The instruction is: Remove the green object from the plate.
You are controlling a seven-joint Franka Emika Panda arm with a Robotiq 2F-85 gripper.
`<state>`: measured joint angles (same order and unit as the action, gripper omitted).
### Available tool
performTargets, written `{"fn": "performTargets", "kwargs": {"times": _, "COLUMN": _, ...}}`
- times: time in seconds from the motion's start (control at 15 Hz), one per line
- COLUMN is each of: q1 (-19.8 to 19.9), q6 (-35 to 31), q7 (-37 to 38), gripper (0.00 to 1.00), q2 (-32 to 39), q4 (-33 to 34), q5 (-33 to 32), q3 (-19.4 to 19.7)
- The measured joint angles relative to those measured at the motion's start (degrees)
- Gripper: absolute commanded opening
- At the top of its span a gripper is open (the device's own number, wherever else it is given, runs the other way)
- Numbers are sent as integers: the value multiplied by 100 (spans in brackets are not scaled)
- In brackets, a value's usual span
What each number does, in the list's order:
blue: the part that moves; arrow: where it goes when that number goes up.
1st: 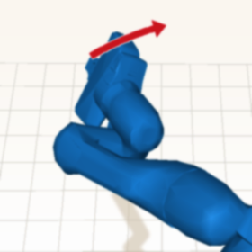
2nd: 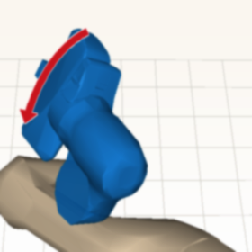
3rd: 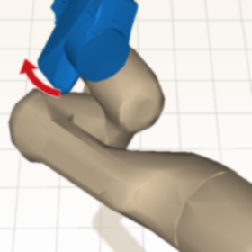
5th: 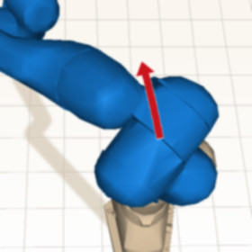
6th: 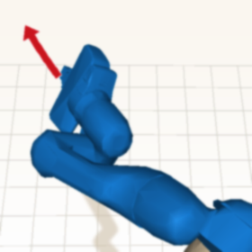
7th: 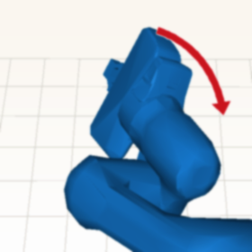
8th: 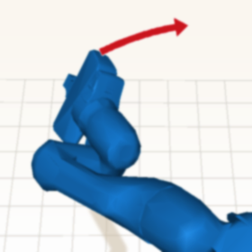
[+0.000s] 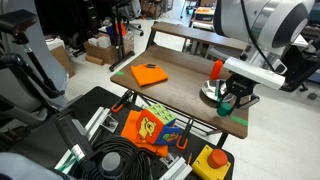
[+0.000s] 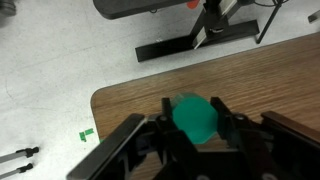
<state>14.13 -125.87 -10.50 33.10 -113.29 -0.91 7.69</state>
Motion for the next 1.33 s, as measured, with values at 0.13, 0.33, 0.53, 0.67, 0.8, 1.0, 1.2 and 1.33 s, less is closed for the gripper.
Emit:
{"fn": "performTargets", "kwargs": {"times": 0.13, "q1": -15, "q6": 0, "q7": 145, "gripper": 17, "q2": 86, "q4": 55, "q5": 1, "q3": -1}}
{"fn": "performTargets", "kwargs": {"times": 0.33, "q1": -58, "q6": 0, "q7": 322, "gripper": 67, "q2": 277, "q4": 138, "q5": -3, "q3": -1}}
{"fn": "performTargets", "kwargs": {"times": 0.53, "q1": -102, "q6": 4, "q7": 455, "gripper": 81, "q2": 376, "q4": 218, "q5": -16, "q3": 2}}
{"fn": "performTargets", "kwargs": {"times": 0.67, "q1": -118, "q6": 19, "q7": 469, "gripper": 96, "q2": 425, "q4": 234, "q5": -59, "q3": 2}}
{"fn": "performTargets", "kwargs": {"times": 0.8, "q1": -124, "q6": 236, "q7": 390, "gripper": 100, "q2": 418, "q4": 248, "q5": -186, "q3": 1}}
{"fn": "performTargets", "kwargs": {"times": 1.0, "q1": -110, "q6": 1102, "q7": -141, "gripper": 100, "q2": 105, "q4": 260, "q5": -402, "q3": 2}}
{"fn": "performTargets", "kwargs": {"times": 1.2, "q1": -92, "q6": 2095, "q7": -357, "gripper": 100, "q2": -581, "q4": 261, "q5": -475, "q3": 52}}
{"fn": "performTargets", "kwargs": {"times": 1.33, "q1": -91, "q6": 2669, "q7": -356, "gripper": 100, "q2": -984, "q4": 275, "q5": -522, "q3": 111}}
